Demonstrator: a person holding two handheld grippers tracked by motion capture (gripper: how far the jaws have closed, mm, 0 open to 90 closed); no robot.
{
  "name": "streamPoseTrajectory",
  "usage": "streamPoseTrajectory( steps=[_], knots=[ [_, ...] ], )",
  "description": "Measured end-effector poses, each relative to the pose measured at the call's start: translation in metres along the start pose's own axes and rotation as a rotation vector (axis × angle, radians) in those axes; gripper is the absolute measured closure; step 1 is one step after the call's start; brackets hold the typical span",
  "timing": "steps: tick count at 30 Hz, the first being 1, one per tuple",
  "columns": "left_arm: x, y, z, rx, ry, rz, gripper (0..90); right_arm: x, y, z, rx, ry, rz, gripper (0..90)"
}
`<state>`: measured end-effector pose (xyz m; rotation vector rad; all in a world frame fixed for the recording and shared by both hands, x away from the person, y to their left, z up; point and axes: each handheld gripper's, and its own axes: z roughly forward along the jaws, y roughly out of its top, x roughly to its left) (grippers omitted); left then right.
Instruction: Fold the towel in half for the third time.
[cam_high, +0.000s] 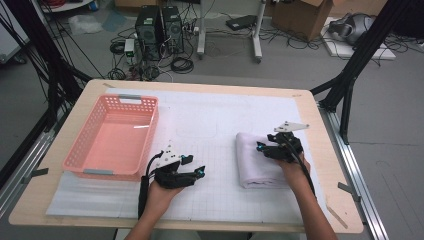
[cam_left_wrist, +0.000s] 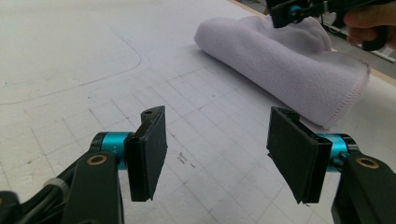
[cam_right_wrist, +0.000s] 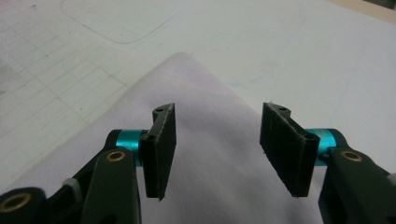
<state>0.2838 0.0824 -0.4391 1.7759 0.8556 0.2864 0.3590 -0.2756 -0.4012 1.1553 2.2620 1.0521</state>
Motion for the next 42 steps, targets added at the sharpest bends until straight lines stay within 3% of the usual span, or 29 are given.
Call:
streamPoseTrajectory(
  steps=[5, 8, 11, 16, 18, 21, 24, 26, 29, 33, 38, 40, 42],
  knots=[
    [0.000, 0.000, 0.000, -0.001, -0.002, 0.001, 38.2, 0.006, 0.014, 0.029, 0.092, -0.021, -0.045, 59.2],
    [0.001, 0.000, -0.001, -0.002, 0.001, 0.000, 38.2, 0.009, 0.017, 0.045, 0.148, -0.014, -0.038, 62.5],
    [0.001, 0.000, -0.001, -0.005, 0.000, 0.000, 38.2, 0.013, 0.018, 0.052, 0.118, 0.030, -0.026, 63.8],
    [0.002, 0.000, -0.001, -0.004, 0.000, -0.001, 38.1, 0.025, 0.019, 0.059, 0.086, 0.112, -0.068, 61.3],
    [0.002, 0.000, -0.001, -0.008, 0.000, -0.001, 38.2, 0.023, 0.019, 0.056, 0.084, 0.124, -0.081, 57.5],
    [0.001, 0.000, -0.001, -0.008, 0.001, -0.001, 38.2, 0.010, 0.021, 0.041, 0.023, 0.132, -0.029, 52.8],
    [0.001, 0.000, -0.001, -0.008, -0.001, 0.001, 38.2, -0.003, 0.020, 0.022, -0.015, 0.071, -0.021, 60.6],
    [0.001, 0.000, -0.001, -0.009, 0.000, 0.000, 38.2, -0.014, 0.016, 0.015, 0.016, 0.001, -0.020, 68.8],
    [0.001, 0.000, -0.001, -0.009, 0.000, 0.001, 38.2, -0.028, 0.008, 0.017, 0.078, -0.051, -0.015, 74.3],
    [0.001, 0.000, -0.002, -0.011, 0.000, -0.001, 38.2, -0.044, -0.005, 0.024, 0.111, -0.113, 0.036, 77.1],
    [0.000, 0.000, -0.002, -0.015, -0.004, -0.005, 37.8, -0.054, -0.016, 0.026, 0.084, -0.243, 0.048, 77.8],
    [0.000, 0.000, -0.002, -0.013, -0.005, -0.004, 37.8, -0.056, -0.017, 0.023, 0.056, -0.242, 0.087, 74.4],
    [0.001, 0.000, -0.002, -0.012, -0.003, -0.005, 37.8, -0.053, -0.016, 0.016, 0.011, -0.219, 0.092, 68.6]
  ],
)
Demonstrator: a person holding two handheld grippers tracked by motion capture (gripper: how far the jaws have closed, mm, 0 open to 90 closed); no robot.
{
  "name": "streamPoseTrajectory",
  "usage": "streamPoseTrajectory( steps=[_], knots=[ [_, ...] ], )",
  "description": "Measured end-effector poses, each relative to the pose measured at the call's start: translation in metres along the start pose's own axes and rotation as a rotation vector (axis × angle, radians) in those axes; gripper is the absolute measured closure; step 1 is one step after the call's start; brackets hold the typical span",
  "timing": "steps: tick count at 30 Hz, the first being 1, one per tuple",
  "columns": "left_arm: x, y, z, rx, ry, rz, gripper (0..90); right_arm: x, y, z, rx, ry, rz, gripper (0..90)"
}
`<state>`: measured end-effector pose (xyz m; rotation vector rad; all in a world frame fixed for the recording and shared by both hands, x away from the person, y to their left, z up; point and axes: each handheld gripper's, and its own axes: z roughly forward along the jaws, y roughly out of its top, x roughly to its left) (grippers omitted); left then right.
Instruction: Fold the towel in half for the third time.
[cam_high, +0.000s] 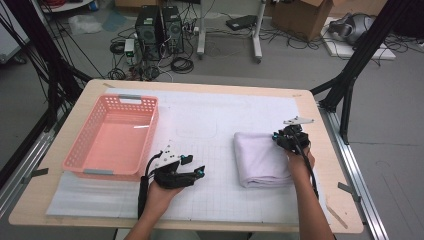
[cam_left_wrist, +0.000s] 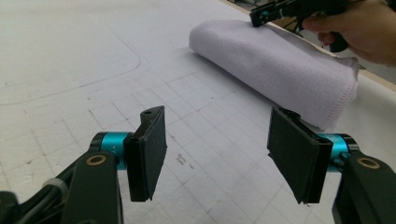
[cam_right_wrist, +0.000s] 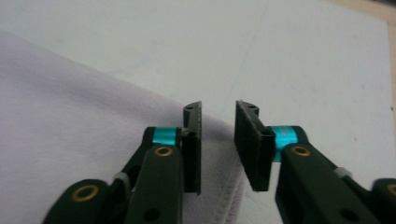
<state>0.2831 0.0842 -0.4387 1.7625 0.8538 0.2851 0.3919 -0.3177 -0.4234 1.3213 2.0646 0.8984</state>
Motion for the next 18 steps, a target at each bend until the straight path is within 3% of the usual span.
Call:
streamPoseTrajectory(
  steps=[4, 7, 9, 10, 12, 16, 18],
  knots=[
    [0.000, 0.000, 0.000, -0.003, 0.003, -0.001, 37.8, 0.001, -0.002, -0.024, -0.075, 0.057, -0.007, 65.2],
    [0.000, 0.000, 0.000, -0.002, 0.002, -0.003, 37.8, 0.004, -0.011, -0.038, -0.066, 0.105, -0.025, 70.5],
    [-0.001, 0.000, 0.000, -0.004, 0.002, -0.003, 37.7, 0.006, -0.020, -0.039, -0.023, 0.128, -0.041, 74.2],
    [-0.001, 0.001, 0.000, -0.004, 0.002, -0.001, 37.8, 0.006, -0.027, -0.037, 0.009, 0.130, -0.057, 75.1],
    [-0.001, 0.001, 0.000, -0.004, 0.001, 0.001, 37.8, 0.003, -0.038, -0.034, 0.030, 0.127, -0.040, 75.3],
    [-0.001, 0.001, 0.000, -0.004, 0.001, 0.002, 37.7, -0.003, -0.046, -0.044, 0.023, 0.063, -0.038, 72.8],
    [-0.001, 0.001, 0.000, -0.003, 0.003, 0.000, 37.7, -0.005, -0.048, -0.054, -0.008, 0.081, -0.010, 71.4]
  ],
)
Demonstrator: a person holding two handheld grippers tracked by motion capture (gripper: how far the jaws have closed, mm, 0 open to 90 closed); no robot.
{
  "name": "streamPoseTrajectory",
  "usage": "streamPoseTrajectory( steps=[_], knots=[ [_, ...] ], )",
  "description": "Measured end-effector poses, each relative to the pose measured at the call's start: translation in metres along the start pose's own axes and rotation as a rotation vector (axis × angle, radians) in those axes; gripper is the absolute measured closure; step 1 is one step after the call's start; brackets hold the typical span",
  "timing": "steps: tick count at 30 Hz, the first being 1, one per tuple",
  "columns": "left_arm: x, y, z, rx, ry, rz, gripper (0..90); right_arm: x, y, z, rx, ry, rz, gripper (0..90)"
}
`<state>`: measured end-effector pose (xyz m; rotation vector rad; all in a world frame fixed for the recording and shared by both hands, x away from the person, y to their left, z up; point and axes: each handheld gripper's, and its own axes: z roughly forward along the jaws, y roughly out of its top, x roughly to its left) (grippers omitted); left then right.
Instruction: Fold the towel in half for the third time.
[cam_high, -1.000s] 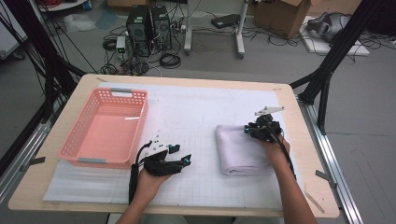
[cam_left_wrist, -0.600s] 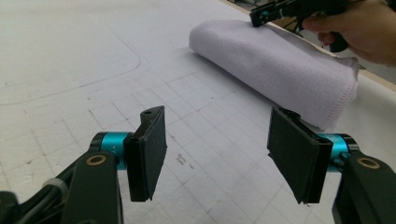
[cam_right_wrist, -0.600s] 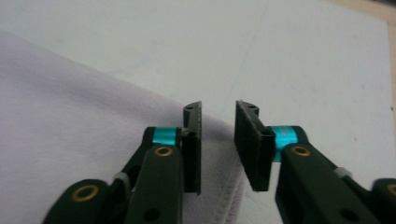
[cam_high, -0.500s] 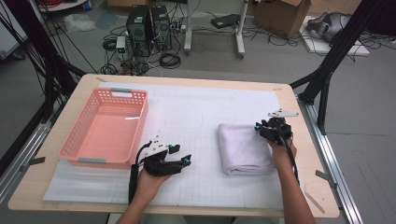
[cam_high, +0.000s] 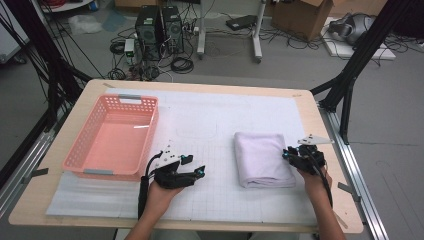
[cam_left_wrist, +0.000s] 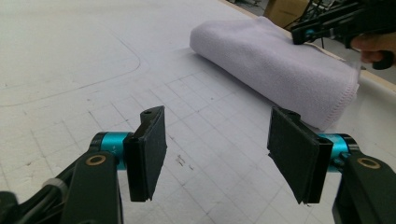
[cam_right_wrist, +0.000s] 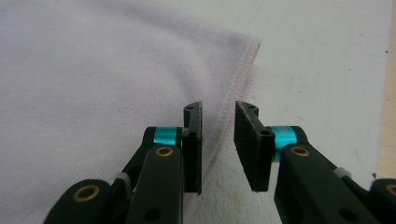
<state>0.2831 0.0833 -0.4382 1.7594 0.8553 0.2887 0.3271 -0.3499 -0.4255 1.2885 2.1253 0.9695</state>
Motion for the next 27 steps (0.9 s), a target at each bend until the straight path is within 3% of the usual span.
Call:
streamPoseTrajectory(
  steps=[3, 5, 8, 10, 13, 16, 18, 20, 22, 27],
  knots=[
    [0.000, 0.000, 0.000, -0.002, 0.000, -0.003, 37.7, 0.007, -0.003, -0.016, -0.058, 0.058, 0.001, 66.7],
    [0.001, 0.000, -0.001, -0.002, 0.002, 0.000, 37.7, 0.015, -0.007, -0.022, -0.077, 0.110, -0.026, 65.4],
    [0.001, 0.000, -0.001, -0.004, 0.002, -0.002, 37.7, 0.029, -0.015, -0.023, -0.048, 0.153, -0.058, 66.4],
    [0.000, 0.001, 0.000, -0.006, 0.001, -0.001, 37.7, 0.035, -0.025, -0.019, -0.003, 0.142, -0.087, 67.5],
    [0.000, 0.001, -0.001, -0.001, 0.001, 0.002, 37.7, 0.032, -0.031, -0.024, -0.006, 0.131, -0.076, 67.8],
    [0.000, 0.001, -0.002, -0.007, 0.003, 0.001, 37.7, 0.027, -0.037, -0.033, 0.008, 0.099, -0.104, 67.6],
    [0.000, 0.000, -0.003, -0.005, 0.008, -0.002, 37.7, 0.023, -0.040, -0.039, 0.009, 0.099, -0.087, 66.2],
    [0.000, 0.000, -0.003, -0.004, 0.009, -0.002, 37.6, 0.023, -0.036, -0.042, -0.003, 0.098, -0.073, 62.5],
    [0.000, 0.000, -0.003, -0.003, 0.009, 0.001, 37.6, 0.029, -0.028, -0.043, -0.036, 0.126, -0.071, 56.8],
    [0.001, 0.000, -0.002, -0.004, 0.007, 0.002, 37.6, 0.057, -0.001, -0.027, -0.087, 0.218, -0.075, 50.0]
  ],
)
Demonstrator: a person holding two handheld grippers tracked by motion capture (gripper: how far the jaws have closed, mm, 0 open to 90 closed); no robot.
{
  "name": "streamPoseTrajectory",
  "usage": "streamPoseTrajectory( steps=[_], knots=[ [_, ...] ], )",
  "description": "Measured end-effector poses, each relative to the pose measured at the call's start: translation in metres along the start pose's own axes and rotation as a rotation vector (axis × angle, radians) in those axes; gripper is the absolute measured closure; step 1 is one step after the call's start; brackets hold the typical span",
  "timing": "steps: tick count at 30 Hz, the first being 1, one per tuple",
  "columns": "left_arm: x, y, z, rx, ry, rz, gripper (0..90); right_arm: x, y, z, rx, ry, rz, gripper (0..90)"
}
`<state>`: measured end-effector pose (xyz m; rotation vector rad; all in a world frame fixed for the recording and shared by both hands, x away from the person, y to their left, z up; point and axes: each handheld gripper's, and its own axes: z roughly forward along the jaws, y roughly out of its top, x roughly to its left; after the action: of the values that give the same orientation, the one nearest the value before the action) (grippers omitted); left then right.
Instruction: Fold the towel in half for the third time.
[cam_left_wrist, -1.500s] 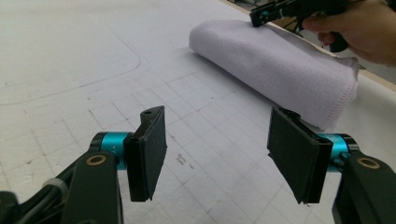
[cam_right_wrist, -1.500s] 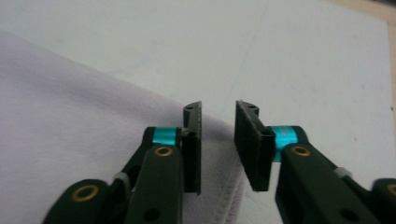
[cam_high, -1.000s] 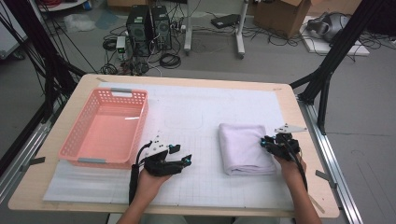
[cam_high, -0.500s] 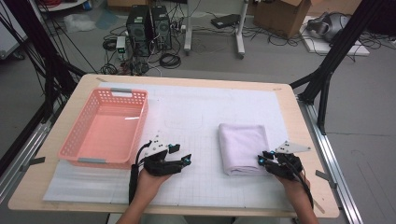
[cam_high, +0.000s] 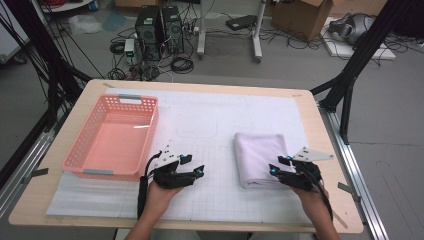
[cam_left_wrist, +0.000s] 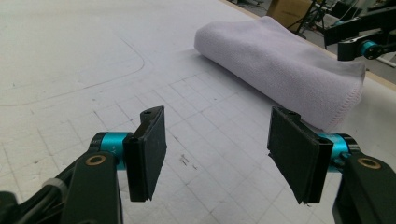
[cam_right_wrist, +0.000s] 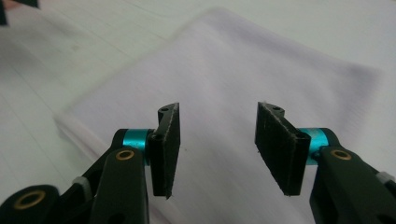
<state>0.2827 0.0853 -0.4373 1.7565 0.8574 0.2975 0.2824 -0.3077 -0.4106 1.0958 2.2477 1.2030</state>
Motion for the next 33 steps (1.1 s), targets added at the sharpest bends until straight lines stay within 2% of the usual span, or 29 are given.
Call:
streamPoseTrajectory(
  steps=[5, 8, 10, 14, 15, 17, 19, 22, 23, 24, 28, 30, 33],
  knots=[
    [0.001, 0.000, -0.001, -0.003, 0.003, -0.007, 37.5, 0.022, 0.019, 0.031, 0.030, 0.065, -0.044, 51.1],
    [0.001, 0.000, -0.002, -0.005, 0.007, -0.008, 37.1, 0.031, 0.018, 0.048, 0.105, 0.080, -0.075, 52.3],
    [0.002, 0.000, -0.002, -0.008, 0.011, -0.010, 35.8, 0.034, 0.015, 0.056, 0.123, 0.102, -0.081, 51.6],
    [0.002, 0.001, -0.002, -0.018, 0.018, -0.015, 31.0, 0.045, 0.013, 0.064, 0.111, 0.117, -0.096, 51.1],
    [0.002, 0.002, -0.002, -0.019, 0.016, -0.013, 29.5, 0.045, 0.013, 0.064, 0.106, 0.119, -0.103, 51.0],
    [0.001, 0.002, -0.001, -0.020, 0.019, -0.011, 28.3, 0.042, 0.013, 0.061, 0.104, 0.132, -0.082, 48.6],
    [0.001, 0.001, -0.002, -0.022, 0.016, -0.011, 22.8, 0.037, 0.011, 0.051, 0.080, 0.140, -0.066, 45.0],
    [0.002, 0.002, -0.003, -0.031, 0.016, -0.009, 21.7, 0.024, 0.004, 0.031, 0.021, 0.095, -0.051, 54.7],
    [0.002, 0.002, -0.004, -0.036, 0.016, -0.009, 21.6, 0.019, 0.001, 0.025, 0.021, 0.065, -0.047, 58.2],
    [0.002, 0.002, -0.005, -0.037, 0.011, -0.009, 21.6, 0.011, -0.005, 0.018, 0.028, 0.015, -0.037, 61.1],
    [0.003, 0.002, -0.004, -0.038, 0.015, -0.012, 21.6, -0.014, -0.026, -0.003, 0.064, -0.060, -0.004, 68.9],
    [0.003, 0.002, -0.003, -0.037, 0.011, -0.011, 21.6, -0.018, -0.033, -0.008, 0.084, -0.081, -0.022, 70.0],
    [0.002, 0.002, -0.003, -0.036, 0.004, -0.006, 21.8, -0.019, -0.041, -0.015, 0.085, -0.101, -0.062, 70.3]
  ],
)
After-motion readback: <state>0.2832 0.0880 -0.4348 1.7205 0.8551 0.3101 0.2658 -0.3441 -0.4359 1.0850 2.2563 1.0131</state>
